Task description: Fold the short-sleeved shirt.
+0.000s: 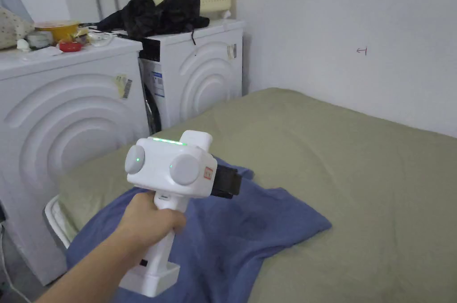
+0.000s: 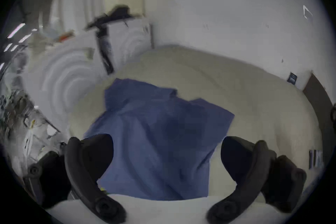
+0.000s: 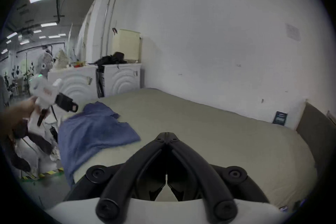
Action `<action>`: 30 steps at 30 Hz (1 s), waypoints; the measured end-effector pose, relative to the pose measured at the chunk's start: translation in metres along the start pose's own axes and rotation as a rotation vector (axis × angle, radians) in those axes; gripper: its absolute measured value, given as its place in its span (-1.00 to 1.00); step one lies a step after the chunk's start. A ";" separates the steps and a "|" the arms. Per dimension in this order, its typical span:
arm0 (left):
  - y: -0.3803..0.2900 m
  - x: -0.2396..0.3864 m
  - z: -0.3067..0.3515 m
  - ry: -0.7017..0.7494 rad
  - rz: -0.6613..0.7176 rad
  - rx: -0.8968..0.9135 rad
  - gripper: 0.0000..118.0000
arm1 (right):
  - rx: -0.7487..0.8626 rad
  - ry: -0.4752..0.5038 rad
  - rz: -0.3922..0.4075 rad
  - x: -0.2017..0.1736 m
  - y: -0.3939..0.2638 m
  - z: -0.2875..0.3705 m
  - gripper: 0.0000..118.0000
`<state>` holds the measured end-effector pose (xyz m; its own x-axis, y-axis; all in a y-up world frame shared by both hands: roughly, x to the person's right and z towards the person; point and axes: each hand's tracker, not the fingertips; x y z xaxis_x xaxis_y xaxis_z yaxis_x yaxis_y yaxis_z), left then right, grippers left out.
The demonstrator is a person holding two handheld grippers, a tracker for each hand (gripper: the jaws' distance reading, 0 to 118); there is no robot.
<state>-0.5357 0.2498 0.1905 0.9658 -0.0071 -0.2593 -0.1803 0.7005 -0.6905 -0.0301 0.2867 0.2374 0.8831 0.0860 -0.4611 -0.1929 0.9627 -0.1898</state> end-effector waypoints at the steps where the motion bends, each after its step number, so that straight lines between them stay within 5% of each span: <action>1: 0.011 0.000 -0.022 -0.037 0.014 -0.070 1.00 | -0.011 -0.007 0.000 0.006 -0.003 0.003 -1.00; 9: -0.007 0.051 -0.183 -0.054 0.003 -0.459 1.00 | -0.157 -0.049 -0.059 0.045 -0.049 0.007 -1.00; 15: -0.029 0.059 -0.202 -0.014 0.049 -0.460 0.93 | -0.193 -0.066 -0.072 0.060 -0.078 0.006 -1.00; 16: -0.027 0.059 -0.201 -0.016 0.049 -0.474 0.65 | -0.188 -0.069 -0.082 0.063 -0.080 0.009 -1.00; 17: -0.024 0.059 -0.196 -0.031 0.046 -0.469 0.18 | -0.185 -0.074 -0.096 0.073 -0.089 0.011 -1.00; 18: -0.017 0.059 -0.185 -0.071 0.033 -0.422 -0.60 | -0.182 -0.079 -0.101 0.076 -0.091 0.014 -1.00; 19: -0.011 0.060 -0.176 -0.088 0.022 -0.375 -0.92 | -0.177 -0.087 -0.096 0.077 -0.092 0.017 -1.00; 21: -0.001 0.061 -0.166 -0.040 0.035 -0.346 -1.00 | -0.175 -0.102 -0.090 0.077 -0.090 0.024 -1.00; 30: 0.031 0.098 -0.101 -0.254 0.129 -0.219 -1.00 | -0.135 -0.144 -0.107 0.095 -0.079 0.079 -1.00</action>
<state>-0.4651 0.1993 0.0753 0.9430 0.2684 -0.1968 -0.3131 0.5146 -0.7982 0.1028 0.2391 0.2765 0.9517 0.0297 -0.3057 -0.1413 0.9261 -0.3499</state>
